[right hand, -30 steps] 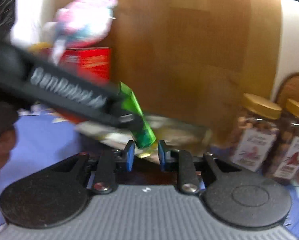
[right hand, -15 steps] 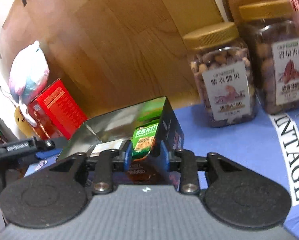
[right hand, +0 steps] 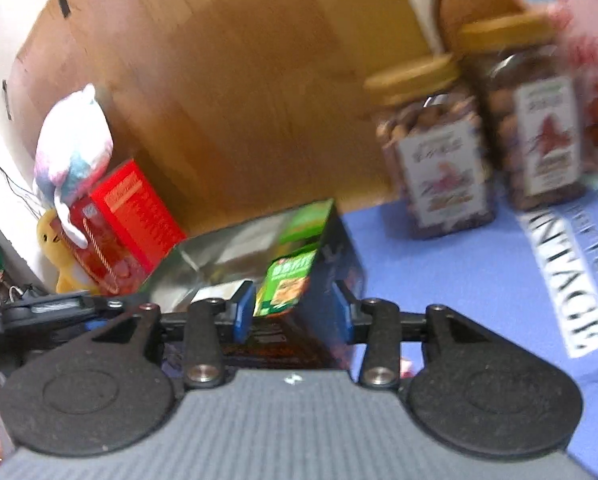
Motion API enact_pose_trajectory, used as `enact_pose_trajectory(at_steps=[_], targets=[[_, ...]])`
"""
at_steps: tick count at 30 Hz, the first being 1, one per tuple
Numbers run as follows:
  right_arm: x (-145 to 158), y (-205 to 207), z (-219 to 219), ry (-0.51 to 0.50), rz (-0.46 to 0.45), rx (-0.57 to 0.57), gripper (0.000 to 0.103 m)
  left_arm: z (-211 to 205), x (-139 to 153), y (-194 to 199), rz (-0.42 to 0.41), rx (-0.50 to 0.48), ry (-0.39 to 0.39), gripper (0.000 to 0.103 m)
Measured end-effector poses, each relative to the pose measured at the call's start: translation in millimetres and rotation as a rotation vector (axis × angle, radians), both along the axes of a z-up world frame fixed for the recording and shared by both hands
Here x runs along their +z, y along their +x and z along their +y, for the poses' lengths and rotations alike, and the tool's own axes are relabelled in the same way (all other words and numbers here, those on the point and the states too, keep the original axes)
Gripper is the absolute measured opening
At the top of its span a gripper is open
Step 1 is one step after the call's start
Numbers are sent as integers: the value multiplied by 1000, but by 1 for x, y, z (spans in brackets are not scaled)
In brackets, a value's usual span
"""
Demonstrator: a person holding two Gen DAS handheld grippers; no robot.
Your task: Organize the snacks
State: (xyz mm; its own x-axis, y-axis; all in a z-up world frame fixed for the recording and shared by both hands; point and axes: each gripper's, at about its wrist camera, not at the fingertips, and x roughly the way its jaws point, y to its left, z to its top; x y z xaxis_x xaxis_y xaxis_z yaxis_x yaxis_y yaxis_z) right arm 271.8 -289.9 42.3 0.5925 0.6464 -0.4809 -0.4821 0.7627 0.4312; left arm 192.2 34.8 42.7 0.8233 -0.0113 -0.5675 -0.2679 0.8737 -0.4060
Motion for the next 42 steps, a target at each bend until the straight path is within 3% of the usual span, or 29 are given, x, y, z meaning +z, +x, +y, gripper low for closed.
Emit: enact_pose_trajectory(at_steps=[4, 8, 10, 12, 18, 20, 25, 29, 35, 40, 41, 42], targets=[[-9, -22, -21, -50, -24, -23, 44, 1, -9, -43, -18, 18, -39, 59], [-40, -11, -28, -82, 107, -86, 41, -14, -31, -63, 42, 12, -8, 59], [-55, -7, -23, -63, 180, -55, 37, -18, -43, -65, 89, -9, -34, 58], [-57, -16, -16, -50, 195, -38, 37, -21, -54, -68, 121, -34, -81, 57], [-54, -66, 20, -130, 142, 149, 40, -26, -56, -85, 102, -37, -86, 57], [-48, -70, 20, -142, 95, 128, 40, -23, -51, -95, 85, -33, -81, 57], [-27, -67, 5, -58, 71, 82, 40, -13, -45, -109, 54, -17, -106, 57], [-25, -77, 25, -6, 119, 198, 40, -6, -47, -116, 35, -15, -139, 57], [-39, -101, 85, -106, 102, 364, 40, 8, -51, -130, 27, 4, -166, 57], [-54, -113, 128, -199, 33, 450, 40, 17, -55, -135, 25, 4, -186, 57], [-56, -118, 134, -220, 20, 468, 30, 19, -55, -135, 25, 4, -185, 57], [-58, -123, 140, -248, 6, 498, 12, 21, -56, -135, 25, 4, -187, 57]])
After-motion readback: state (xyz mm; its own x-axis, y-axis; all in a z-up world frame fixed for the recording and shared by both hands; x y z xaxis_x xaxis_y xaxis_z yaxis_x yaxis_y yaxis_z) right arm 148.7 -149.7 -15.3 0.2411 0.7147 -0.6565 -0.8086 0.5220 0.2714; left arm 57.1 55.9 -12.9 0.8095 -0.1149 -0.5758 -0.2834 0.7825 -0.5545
